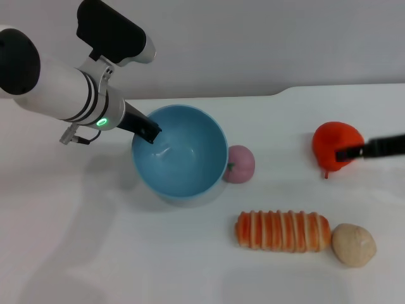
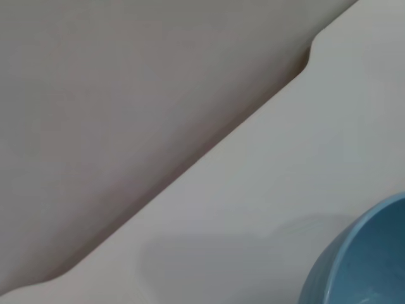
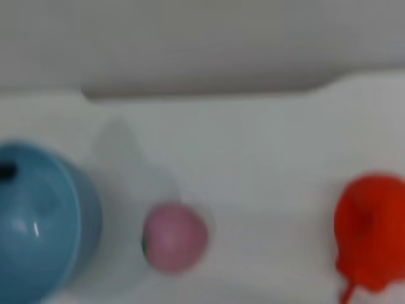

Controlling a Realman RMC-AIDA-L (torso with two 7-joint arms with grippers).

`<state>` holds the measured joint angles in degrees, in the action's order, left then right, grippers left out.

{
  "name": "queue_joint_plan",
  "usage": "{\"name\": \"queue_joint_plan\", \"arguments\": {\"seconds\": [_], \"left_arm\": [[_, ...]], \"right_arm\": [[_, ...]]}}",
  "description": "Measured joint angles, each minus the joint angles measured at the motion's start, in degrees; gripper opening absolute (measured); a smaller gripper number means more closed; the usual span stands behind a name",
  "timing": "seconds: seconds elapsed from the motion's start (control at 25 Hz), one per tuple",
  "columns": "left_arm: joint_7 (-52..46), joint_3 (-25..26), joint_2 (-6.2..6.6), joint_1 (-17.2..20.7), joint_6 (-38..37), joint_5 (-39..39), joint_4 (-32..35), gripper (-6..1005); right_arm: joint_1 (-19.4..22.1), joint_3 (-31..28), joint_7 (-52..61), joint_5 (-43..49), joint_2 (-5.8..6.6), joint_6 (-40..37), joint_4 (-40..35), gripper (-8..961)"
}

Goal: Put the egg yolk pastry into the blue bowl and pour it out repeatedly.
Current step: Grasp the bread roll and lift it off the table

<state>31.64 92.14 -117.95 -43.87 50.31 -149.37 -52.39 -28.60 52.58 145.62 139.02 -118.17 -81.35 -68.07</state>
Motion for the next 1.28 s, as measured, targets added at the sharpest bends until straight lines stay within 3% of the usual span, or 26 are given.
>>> {"name": "queue_joint_plan", "arguments": {"seconds": [0.28, 0.48, 0.8, 1.28], "left_arm": [[0.29, -0.01, 0.01, -0.18, -0.79, -0.05, 0.38, 0], [0.35, -0.03, 0.01, -0.24, -1.53, -0.12, 0.38, 0], [0.44, -0.17, 0.01, -0.62, -2.41, -0.15, 0.95, -1], [0.44, -0.30, -0.25, -1.12, -2.42, -0.24, 1.83, -1]], "right_arm": [[0.42, 0.36, 0.28, 1.73, -0.09, -6.17, 1.37, 707], [-0.12, 0.83, 0.15, 3.00, 0.12, -7.54, 6.49, 707], [0.36, -0.70, 0.08, 5.47, 0.39, -9.68, 7.28, 707], [-1.67, -0.39, -0.33, 8.40, 0.55, -2.89, 16.41, 707]]}}
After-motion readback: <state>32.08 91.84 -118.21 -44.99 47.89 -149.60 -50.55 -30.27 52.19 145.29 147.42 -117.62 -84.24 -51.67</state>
